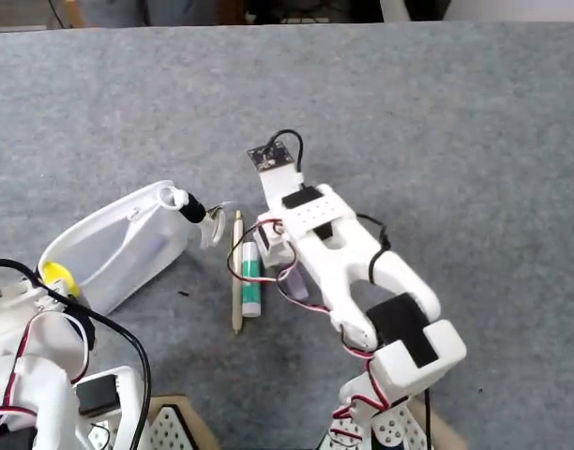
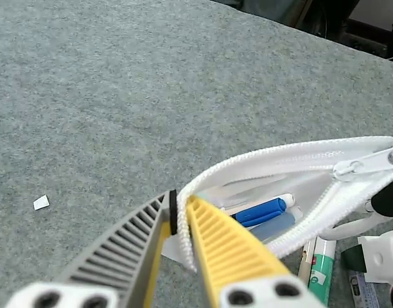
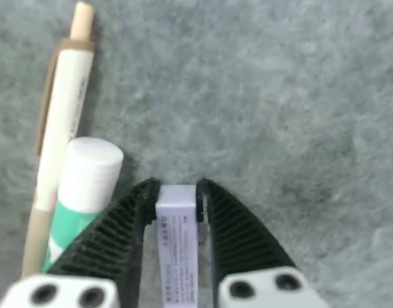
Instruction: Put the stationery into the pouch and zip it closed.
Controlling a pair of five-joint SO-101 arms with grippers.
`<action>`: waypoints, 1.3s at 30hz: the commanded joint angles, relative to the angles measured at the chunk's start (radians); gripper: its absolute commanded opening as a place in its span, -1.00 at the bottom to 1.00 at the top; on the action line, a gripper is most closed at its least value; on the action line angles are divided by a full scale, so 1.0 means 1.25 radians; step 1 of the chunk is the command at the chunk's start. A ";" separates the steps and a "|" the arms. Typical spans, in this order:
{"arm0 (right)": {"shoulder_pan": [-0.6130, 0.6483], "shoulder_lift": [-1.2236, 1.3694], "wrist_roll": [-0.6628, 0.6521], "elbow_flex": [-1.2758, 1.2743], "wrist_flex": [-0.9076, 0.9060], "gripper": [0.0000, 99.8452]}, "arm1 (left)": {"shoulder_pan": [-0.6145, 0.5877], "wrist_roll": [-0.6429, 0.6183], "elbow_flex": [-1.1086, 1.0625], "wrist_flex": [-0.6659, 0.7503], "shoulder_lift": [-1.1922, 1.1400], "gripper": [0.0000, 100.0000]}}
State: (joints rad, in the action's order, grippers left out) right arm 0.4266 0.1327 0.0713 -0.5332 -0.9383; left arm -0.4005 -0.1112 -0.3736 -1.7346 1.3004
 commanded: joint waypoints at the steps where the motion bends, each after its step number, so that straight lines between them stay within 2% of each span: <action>1: -0.017 -0.033 0.006 0.050 -0.005 -0.98 | -0.006 0.007 -0.012 0.010 -0.010 -0.95; 5: -0.015 -0.166 0.007 0.073 -0.005 -0.98 | -0.006 0.007 -0.012 0.010 -0.010 -0.95; 10: 0.027 -0.439 0.007 0.100 0.001 -0.98 | -0.004 0.010 -0.024 0.011 -0.010 -0.95; 13: 0.099 -0.613 0.002 0.104 0.028 -0.98 | -0.004 0.010 -0.024 0.011 -0.010 -0.95; 17: 0.231 -0.841 0.001 0.106 0.168 -0.98 | 0.001 0.009 -0.015 0.007 -0.010 -0.95; 20: 0.309 -0.946 0.001 0.105 0.223 -0.98 | 0.083 0.005 0.012 -0.014 -0.012 -0.95; 23: 0.329 -0.978 0.006 0.105 0.222 -0.98 | 0.160 -0.017 0.044 -0.020 -0.015 -0.95; 27: 0.338 -0.985 0.007 0.117 0.230 -0.98 | 0.195 -0.034 0.048 -0.020 -0.017 -0.95; 29: 0.374 -0.979 0.022 0.143 0.231 -0.98 | 0.215 -0.034 0.047 -0.020 -0.017 -0.95; 34: 0.466 -0.967 0.076 0.132 0.287 -0.98 | 0.207 -0.034 0.042 -0.020 -0.011 -0.95; 39: 0.480 -0.919 0.081 0.080 0.341 -0.98 | 0.207 -0.034 0.024 -0.018 -0.009 -0.95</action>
State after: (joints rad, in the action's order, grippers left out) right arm 1.0111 -1.0441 0.1619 -0.4212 -0.5562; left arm -0.1504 -0.1419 -0.3475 -1.7561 1.2988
